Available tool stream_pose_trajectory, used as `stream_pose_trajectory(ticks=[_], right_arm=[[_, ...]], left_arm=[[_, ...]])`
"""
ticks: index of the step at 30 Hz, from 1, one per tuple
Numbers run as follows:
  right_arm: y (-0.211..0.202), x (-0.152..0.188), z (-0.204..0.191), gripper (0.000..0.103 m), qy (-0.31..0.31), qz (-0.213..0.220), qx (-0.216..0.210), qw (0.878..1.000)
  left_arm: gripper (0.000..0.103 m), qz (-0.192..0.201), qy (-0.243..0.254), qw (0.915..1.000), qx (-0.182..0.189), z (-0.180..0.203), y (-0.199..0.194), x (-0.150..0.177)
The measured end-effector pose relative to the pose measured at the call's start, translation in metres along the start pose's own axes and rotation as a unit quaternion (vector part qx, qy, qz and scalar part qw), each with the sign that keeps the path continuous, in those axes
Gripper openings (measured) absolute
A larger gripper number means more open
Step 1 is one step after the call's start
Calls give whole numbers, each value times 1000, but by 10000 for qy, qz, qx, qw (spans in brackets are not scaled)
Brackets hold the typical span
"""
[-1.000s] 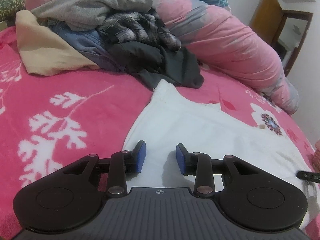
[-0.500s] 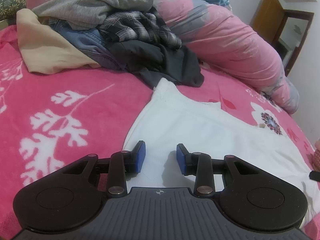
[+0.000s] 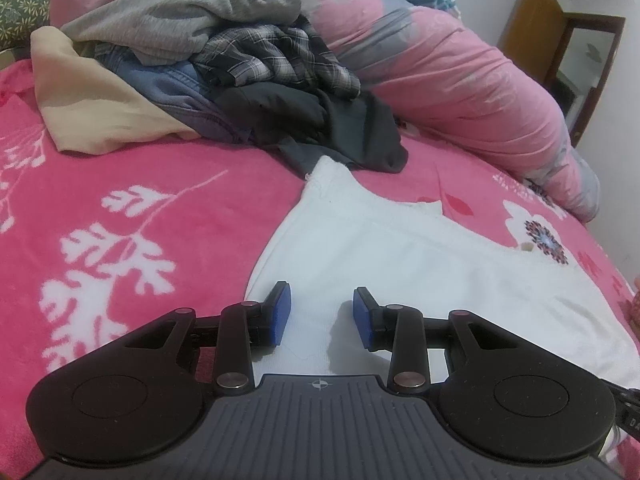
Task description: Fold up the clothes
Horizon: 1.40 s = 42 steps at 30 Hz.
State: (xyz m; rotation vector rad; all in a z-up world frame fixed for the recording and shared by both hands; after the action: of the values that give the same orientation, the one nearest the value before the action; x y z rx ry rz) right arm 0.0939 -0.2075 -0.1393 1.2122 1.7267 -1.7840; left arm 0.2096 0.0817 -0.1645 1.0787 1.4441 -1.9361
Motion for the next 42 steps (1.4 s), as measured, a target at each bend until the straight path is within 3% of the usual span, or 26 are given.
stream_pose_trajectory(ticks=[9,11,14,16,18,22,26,29,31,33,42], right_arm=[[-2,2,3,2,88,112,-128,9998],[-3,3,5,2,215,133,-233,9994],[-3,3,7,2,328,145,-309,9989],[-4,3,7,2,336,152,-321,9988],[-4,3,7,2,344,162,-332,9987],[-5,4,8,2,380,206,-365,9984],[-6,4,8,2,381,264,-384,9982],[-6,4,7,2,373,274,-378,9982],[-6,4,7,2,370,285,-373,9982],[-6,5,7,2,375,307,-368,9982],[-6,5,6,3,393,341,-374,9979]], left_arm=[[39,263,-135,9995,137,-1,-8,-3],[41,613,-158,9978,177,1,-21,-10],[52,1641,94,9825,877,24,-57,-28],[63,1866,420,9731,1288,46,-69,-29],[63,1564,782,9730,1505,68,-61,-19],[63,431,1239,9854,1087,86,-21,13],[67,314,1127,9873,1073,79,-17,15],[82,252,1142,9864,1152,81,-13,16],[98,237,1282,9843,1191,86,-13,18],[103,232,1463,9824,1139,92,-12,22],[103,250,1447,9829,1113,91,-12,23]])
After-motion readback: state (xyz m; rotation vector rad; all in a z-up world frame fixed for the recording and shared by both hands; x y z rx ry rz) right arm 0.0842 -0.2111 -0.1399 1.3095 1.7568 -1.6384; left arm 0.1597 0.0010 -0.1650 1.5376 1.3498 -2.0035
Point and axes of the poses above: each gripper's, at about its wrist camera, not at the fingertips, and y roughly the way its jaws point, z to its right, x to its underside, the point moved 10 cm from there along y, roughly the way its jaws point, and after that the axes turned 14 degrees about y, right-handed, at the moved point
